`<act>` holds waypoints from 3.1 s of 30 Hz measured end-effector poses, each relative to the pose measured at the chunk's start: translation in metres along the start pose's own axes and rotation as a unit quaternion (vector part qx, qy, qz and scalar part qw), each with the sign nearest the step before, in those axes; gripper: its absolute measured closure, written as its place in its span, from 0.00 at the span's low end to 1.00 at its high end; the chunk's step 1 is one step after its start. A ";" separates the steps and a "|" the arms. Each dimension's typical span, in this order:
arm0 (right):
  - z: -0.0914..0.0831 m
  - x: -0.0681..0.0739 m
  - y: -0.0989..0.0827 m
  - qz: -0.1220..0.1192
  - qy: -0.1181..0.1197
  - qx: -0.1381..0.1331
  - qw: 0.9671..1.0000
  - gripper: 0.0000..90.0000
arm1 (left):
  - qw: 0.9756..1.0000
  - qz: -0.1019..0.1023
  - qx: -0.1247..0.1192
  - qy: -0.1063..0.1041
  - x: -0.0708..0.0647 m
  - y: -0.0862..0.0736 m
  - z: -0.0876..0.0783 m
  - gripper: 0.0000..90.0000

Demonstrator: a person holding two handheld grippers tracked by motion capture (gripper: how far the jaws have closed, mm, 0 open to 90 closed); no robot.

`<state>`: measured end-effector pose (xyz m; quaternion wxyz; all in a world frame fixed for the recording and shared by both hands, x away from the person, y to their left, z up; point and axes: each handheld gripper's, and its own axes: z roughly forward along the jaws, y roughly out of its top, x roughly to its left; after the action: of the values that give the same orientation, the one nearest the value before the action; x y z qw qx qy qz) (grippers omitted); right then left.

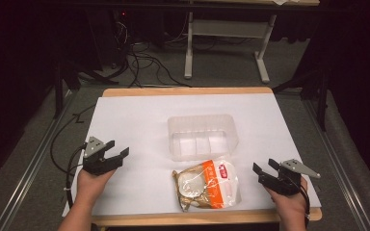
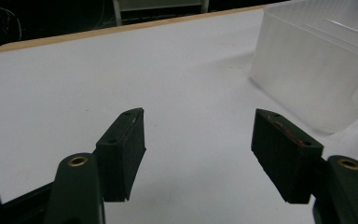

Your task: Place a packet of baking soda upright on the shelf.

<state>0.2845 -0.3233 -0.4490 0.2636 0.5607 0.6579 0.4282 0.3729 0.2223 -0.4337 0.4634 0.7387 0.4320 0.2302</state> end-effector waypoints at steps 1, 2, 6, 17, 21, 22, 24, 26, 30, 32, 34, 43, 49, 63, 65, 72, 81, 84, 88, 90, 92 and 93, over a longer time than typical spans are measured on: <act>-0.001 0.001 0.000 0.001 0.002 0.000 1.000 0.37 | 1.000 0.000 0.000 0.000 0.000 0.000 0.000 0.39; -0.001 0.001 0.000 0.001 0.002 0.000 1.000 0.37 | 1.000 0.000 0.001 -0.001 0.000 0.000 0.000 0.39; -0.004 0.007 0.001 -0.003 0.010 0.001 1.000 0.35 | 1.000 0.001 0.004 -0.002 0.000 0.000 0.001 0.39; -0.010 0.033 0.002 -0.011 0.049 -0.009 0.999 0.30 | 1.000 0.003 0.009 -0.005 -0.001 0.000 0.002 0.39; -0.010 0.044 0.002 -0.015 0.069 -0.009 0.997 0.29 | 1.000 0.004 0.010 -0.005 -0.001 0.000 0.002 0.38; -0.011 0.047 0.002 -0.018 0.072 -0.009 0.997 0.29 | 1.000 0.004 0.010 -0.005 -0.001 0.000 0.002 0.38; -0.011 0.051 0.002 -0.020 0.080 -0.009 0.997 0.29 | 1.000 0.004 0.010 -0.005 -0.001 0.000 0.002 0.38; -0.010 0.056 0.000 -0.021 0.087 -0.007 0.996 0.28 | 1.000 0.006 0.010 -0.006 -0.001 0.000 0.002 0.38; -0.008 0.063 -0.002 -0.024 0.102 0.003 0.995 0.27 | 1.000 0.007 0.011 -0.005 -0.002 0.000 0.003 0.38; -0.003 0.072 -0.006 -0.026 0.118 0.019 0.992 0.27 | 1.000 0.007 0.011 -0.005 -0.002 0.000 0.003 0.38; 0.001 0.076 -0.008 -0.025 0.125 0.030 0.991 0.26 | 1.000 0.007 0.011 -0.005 -0.002 0.000 0.003 0.38; 0.014 0.083 -0.017 -0.011 0.140 0.074 0.987 0.28 | 1.000 0.008 0.014 -0.007 -0.003 0.000 0.003 0.38; 0.012 0.085 -0.017 0.004 0.160 0.081 0.984 0.42 | 1.000 0.010 0.014 -0.008 -0.002 0.000 0.004 0.38; 0.003 0.088 -0.012 -0.006 0.174 0.062 0.983 0.72 | 1.000 0.016 0.020 -0.007 -0.005 0.000 0.005 0.38; 0.003 0.090 -0.012 -0.010 0.172 0.059 0.983 0.78 | 1.000 0.015 0.017 -0.007 -0.005 0.000 0.003 0.38; 0.001 0.093 -0.010 -0.023 0.171 0.052 0.984 0.91 | 1.000 0.013 0.019 -0.008 -0.005 -0.001 0.004 0.38; 0.002 0.092 -0.008 -0.018 0.177 0.052 0.983 0.99 | 1.000 0.015 0.018 -0.007 -0.005 -0.001 0.004 0.38; 0.002 0.095 -0.006 -0.027 0.172 0.043 0.984 1.00 | 1.000 0.017 0.020 -0.007 -0.005 -0.002 0.004 0.38; -0.002 0.102 0.001 -0.041 0.179 0.026 0.983 1.00 | 1.000 0.016 0.018 -0.006 -0.005 -0.002 0.004 0.38; -0.005 0.105 0.005 -0.049 0.182 0.017 0.982 1.00 | 1.000 0.015 0.019 -0.006 -0.004 -0.002 0.004 0.38; -0.008 0.107 0.008 -0.057 0.181 0.008 0.982 1.00 | 1.000 0.014 0.019 -0.006 -0.004 -0.002 0.004 0.38; -0.008 0.107 0.008 -0.057 0.181 0.008 0.982 1.00 | 1.000 0.014 0.017 -0.005 -0.004 -0.002 0.004 0.38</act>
<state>0.2569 -0.2221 -0.4235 0.1599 0.4378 0.7287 0.5018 0.3728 0.2173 -0.4367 0.4499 0.7535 0.4230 0.2256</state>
